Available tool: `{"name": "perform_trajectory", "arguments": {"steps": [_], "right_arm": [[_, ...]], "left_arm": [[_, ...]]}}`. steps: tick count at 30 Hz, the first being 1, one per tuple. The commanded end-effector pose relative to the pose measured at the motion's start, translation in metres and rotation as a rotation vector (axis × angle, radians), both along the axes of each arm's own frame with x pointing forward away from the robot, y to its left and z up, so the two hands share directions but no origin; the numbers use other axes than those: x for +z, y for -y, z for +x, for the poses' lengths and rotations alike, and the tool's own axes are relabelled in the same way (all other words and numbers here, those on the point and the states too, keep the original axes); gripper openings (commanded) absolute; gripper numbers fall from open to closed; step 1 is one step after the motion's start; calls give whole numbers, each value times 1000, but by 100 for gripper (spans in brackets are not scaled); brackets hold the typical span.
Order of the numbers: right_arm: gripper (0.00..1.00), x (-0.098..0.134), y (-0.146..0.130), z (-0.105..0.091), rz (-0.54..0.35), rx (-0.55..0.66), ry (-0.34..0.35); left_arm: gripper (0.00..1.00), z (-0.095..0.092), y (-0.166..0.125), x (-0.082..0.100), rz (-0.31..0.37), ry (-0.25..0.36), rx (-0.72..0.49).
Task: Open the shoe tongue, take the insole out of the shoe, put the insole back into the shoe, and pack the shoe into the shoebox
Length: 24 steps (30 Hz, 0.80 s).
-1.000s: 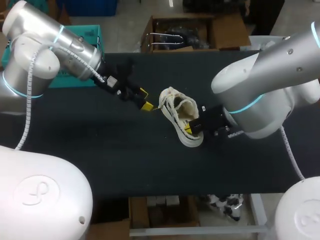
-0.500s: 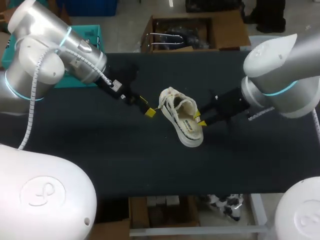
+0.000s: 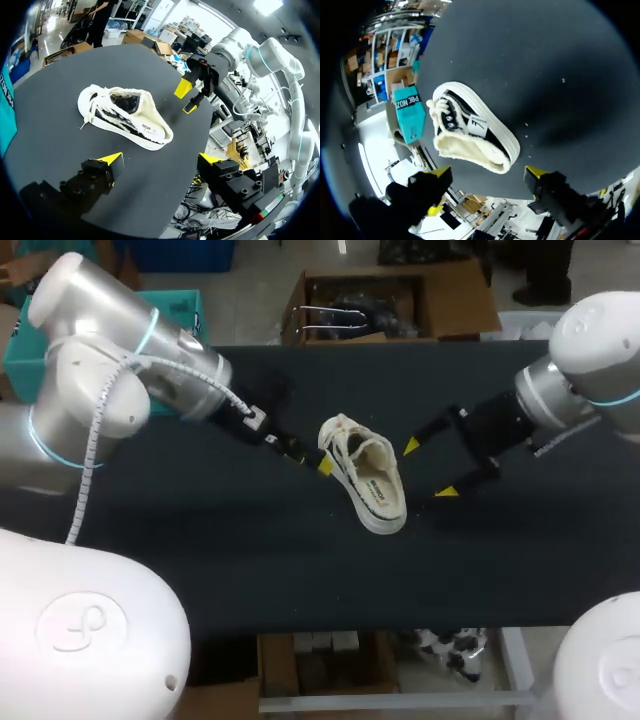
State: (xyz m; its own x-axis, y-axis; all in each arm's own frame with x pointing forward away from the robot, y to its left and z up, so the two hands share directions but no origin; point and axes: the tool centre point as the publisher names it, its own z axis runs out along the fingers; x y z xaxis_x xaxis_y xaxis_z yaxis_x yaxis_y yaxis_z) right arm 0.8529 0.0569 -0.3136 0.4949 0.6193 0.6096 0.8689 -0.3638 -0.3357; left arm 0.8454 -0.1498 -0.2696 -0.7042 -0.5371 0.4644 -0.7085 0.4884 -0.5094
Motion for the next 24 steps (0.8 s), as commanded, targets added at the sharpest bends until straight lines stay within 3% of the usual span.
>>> {"name": "perform_trajectory", "arguments": {"steps": [1,2,3,4,16,20,23,24], "right_arm": [[100,20,16,-2,-60,86,19],[100,22,17,-2,-95,149,42],[100,25,18,-3,-143,236,70],[100,26,17,-6,-199,301,81],[100,26,17,-6,-199,301,81],[100,28,31,-5,-251,519,187],[100,32,45,-7,-314,633,224],[100,33,48,-8,-323,642,233]], "left_arm": [[100,-4,7,-5,137,-53,226],[100,-3,7,-7,171,-46,263],[100,-2,5,-9,241,-1,312],[100,1,4,-14,361,91,357],[100,1,4,-14,361,91,357],[100,8,27,-26,420,-10,496],[100,16,34,-33,471,-92,648],[100,17,35,-35,489,-86,685]]}}
